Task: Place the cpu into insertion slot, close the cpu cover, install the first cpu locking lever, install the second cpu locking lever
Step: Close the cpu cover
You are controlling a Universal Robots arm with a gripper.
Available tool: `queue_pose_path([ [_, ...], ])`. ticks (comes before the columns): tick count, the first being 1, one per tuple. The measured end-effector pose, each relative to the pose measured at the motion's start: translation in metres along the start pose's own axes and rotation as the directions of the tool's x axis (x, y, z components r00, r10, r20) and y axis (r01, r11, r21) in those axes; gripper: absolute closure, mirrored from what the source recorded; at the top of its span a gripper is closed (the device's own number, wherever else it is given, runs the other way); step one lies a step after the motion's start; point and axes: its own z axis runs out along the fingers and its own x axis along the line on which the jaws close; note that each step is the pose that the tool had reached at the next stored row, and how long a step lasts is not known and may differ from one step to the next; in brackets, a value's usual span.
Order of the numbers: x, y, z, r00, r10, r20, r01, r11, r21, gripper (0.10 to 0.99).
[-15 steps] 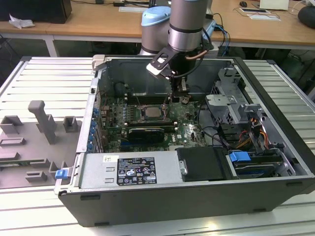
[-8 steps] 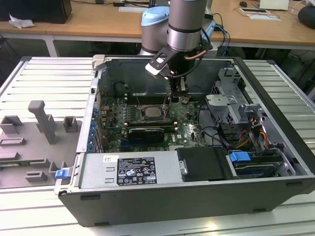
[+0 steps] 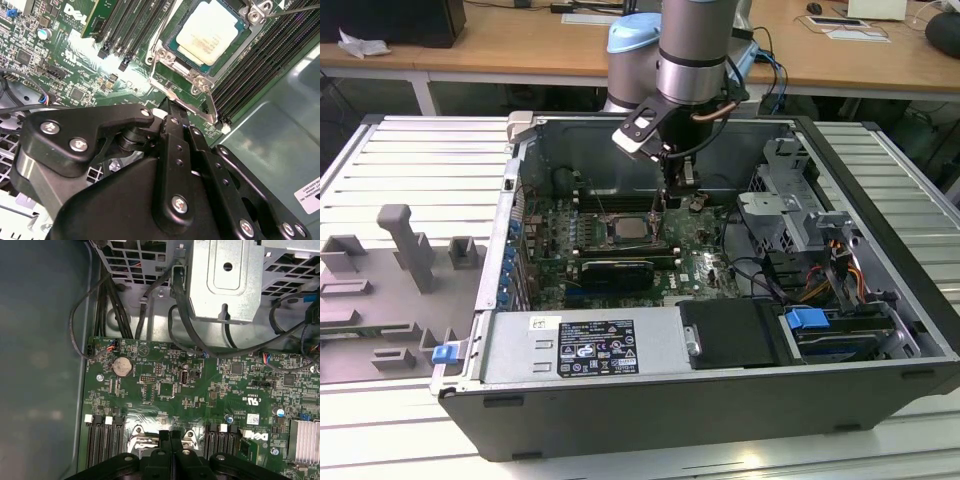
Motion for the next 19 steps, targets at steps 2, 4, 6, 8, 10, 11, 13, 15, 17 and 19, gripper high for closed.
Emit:
queue_pose_path([
  [2, 0.0001, -0.0011, 0.0, 1.0, 0.0, 0.0001, 0.0, 1.0, 0.0, 0.98],
  [4, 0.0002, -0.0028, -0.0001, 1.0, 0.0, 0.0, 0.0, 1.0, 0.0, 0.98],
  [6, 0.0003, -0.0046, -0.0001, 1.0, 0.0, 0.0, 0.0, 1.0, 0.0, 0.98],
  [8, 0.0004, -0.0059, -0.0002, 1.0, 0.0, 0.0, 0.0, 1.0, 0.0, 0.98],
  [10, 0.0005, -0.0071, -0.0002, 1.0, 0.0, 0.0, 0.0, 1.0, 0.0, 0.98],
  [11, 0.0006, -0.0079, -0.0002, 1.0, 0.0, 0.0, 0.0, 1.0, 0.0, 0.98],
  [13, 0.0007, -0.0089, -0.0002, 1.0, 0.0, 0.0, 0.0, 1.0, 0.0, 0.98],
  [15, 0.0007, -0.01, -0.0003, 1.0, 0.0, 0.0001, 0.0, 1.0, 0.0, 0.98],
  [17, 0.0009, -0.0118, -0.0003, 1.0, 0.0, 0.0, 0.0, 1.0, 0.0, 0.98],
  [19, 0.0009, -0.0127, -0.0004, 1.0, 0.0, 0.0001, 0.0, 1.0, 0.0, 0.98],
])
